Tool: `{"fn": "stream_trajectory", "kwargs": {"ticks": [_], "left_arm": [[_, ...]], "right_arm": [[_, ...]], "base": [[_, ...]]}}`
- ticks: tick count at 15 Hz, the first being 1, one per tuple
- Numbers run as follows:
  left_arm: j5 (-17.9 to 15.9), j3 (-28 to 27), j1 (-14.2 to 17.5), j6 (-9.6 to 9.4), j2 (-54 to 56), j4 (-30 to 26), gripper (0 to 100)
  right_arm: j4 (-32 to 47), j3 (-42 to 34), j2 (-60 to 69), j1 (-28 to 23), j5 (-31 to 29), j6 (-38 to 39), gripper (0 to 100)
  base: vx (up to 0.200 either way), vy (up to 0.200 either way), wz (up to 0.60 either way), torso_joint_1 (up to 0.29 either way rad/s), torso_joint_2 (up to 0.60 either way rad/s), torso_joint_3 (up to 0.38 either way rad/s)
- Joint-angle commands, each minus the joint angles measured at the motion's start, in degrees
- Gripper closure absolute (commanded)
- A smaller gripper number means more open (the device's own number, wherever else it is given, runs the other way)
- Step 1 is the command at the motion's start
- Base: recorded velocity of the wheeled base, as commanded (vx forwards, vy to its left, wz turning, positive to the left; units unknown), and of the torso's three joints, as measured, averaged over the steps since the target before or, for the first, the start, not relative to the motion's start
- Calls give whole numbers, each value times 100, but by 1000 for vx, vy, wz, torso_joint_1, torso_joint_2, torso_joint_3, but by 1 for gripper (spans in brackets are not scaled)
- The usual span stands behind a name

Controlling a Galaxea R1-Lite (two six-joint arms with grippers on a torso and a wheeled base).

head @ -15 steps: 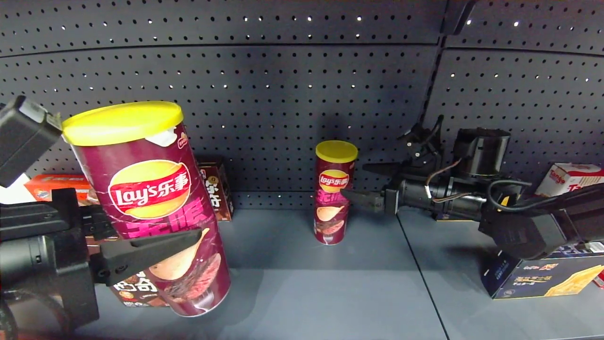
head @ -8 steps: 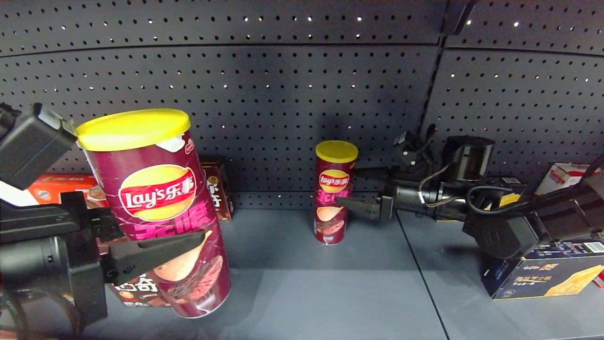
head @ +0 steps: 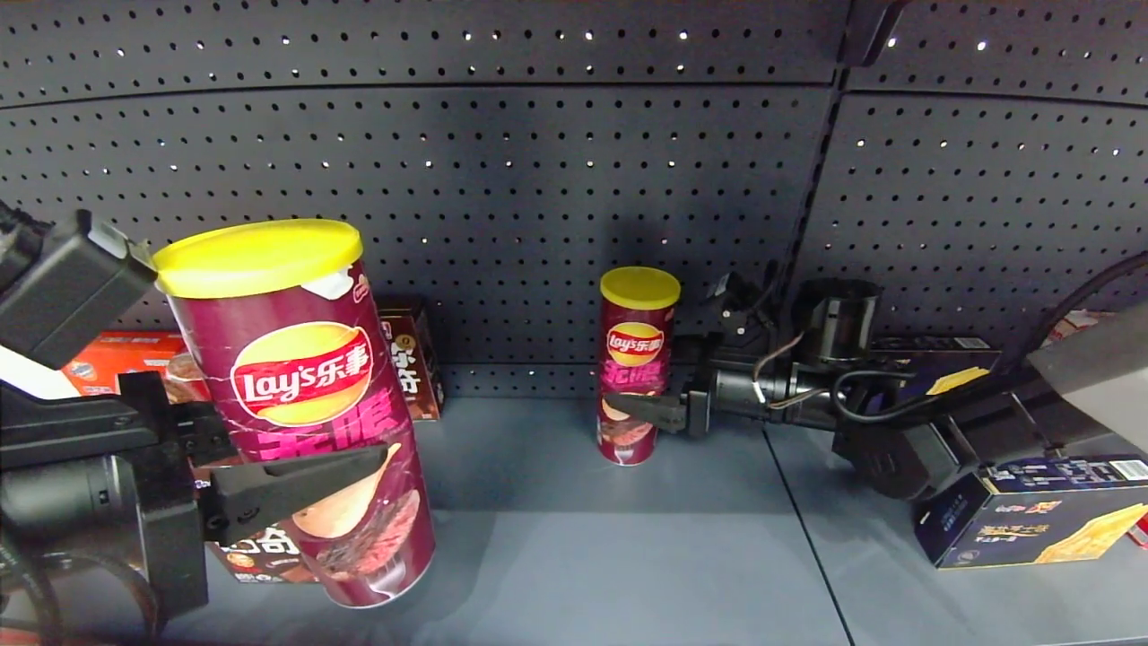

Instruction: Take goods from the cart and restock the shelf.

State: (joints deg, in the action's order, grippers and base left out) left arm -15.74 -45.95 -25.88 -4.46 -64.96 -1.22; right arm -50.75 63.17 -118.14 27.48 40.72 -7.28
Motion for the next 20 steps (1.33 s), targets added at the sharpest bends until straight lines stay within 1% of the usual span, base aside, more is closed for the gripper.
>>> {"fn": "stream_trajectory", "kwargs": {"ticks": [1,11,12,15,20], "left_arm": [[-8,-2,39,-2,19,-1,100],[-8,59,39,-2,19,8,100],[1,59,48,-2,19,8,100],[-8,59,48,-2,28,8,100],[-8,262,48,-2,63,8,100]], "right_arm": [[-67,55,-253,21,-2,-2,0],[-207,310,-737,12,-2,-2,0],[-251,345,-754,30,-20,25,100],[-278,275,-711,65,-20,33,100],[-269,-446,72,205,-11,42,100]], "base": [[0,0,0,0,0,0],[0,0,0,0,0,0],[0,0,0,0,0,0],[0,0,0,0,0,0],[0,0,0,0,0,0]]}}
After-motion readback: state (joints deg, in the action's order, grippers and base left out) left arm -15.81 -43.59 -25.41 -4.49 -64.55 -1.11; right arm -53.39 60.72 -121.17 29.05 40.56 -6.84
